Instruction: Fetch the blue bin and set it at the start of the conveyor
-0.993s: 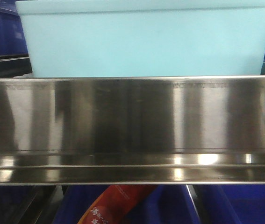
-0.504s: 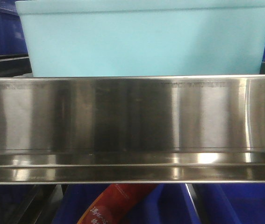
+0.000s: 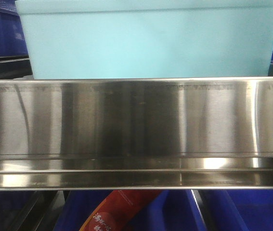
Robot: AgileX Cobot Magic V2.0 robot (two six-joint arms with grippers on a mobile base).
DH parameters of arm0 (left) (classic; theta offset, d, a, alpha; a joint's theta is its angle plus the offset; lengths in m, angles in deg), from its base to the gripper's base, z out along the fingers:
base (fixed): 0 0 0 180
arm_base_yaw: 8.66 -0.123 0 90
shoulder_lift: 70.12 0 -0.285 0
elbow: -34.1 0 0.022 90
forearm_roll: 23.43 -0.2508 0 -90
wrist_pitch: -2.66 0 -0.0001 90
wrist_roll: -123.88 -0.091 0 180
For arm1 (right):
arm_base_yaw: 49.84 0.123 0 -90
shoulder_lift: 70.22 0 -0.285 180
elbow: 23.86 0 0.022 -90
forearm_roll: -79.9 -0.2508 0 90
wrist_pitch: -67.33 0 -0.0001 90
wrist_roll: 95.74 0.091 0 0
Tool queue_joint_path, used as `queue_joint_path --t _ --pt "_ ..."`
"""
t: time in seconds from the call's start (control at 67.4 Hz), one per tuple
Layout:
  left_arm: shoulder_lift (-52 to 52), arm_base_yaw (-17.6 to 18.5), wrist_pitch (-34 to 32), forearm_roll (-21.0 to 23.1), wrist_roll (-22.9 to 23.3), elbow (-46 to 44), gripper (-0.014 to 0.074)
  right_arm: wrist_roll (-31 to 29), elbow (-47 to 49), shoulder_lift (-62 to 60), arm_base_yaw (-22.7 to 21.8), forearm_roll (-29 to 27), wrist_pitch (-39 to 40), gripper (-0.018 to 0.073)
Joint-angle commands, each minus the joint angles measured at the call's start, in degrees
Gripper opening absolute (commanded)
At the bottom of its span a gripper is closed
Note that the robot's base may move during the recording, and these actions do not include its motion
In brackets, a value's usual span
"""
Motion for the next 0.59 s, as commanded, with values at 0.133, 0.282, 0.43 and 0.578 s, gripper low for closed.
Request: queue_joint_path --t 0.133,0.282,0.43,0.578 --pt "9.54 -3.08 9.79 1.79 2.74 -8.76 0.0465 4.77 2.56 8.24 0.15 2.76 -1.02 0.0569" --pt "12.24 -5.98 9.87 3.90 2.53 -8.76 0.0465 4.77 2.56 12.57 0.36 2.52 0.46 0.0569" --pt "13.98 -8.31 10.03 4.02 2.01 -8.76 0.0465 4.77 2.56 15.09 1.34 2.38 3.52 0.0569" --pt "16.02 -9.75 9.91 7.10 0.09 -8.76 0.0465 4.77 2.56 17.34 1.51 2.38 4.45 0.0569"
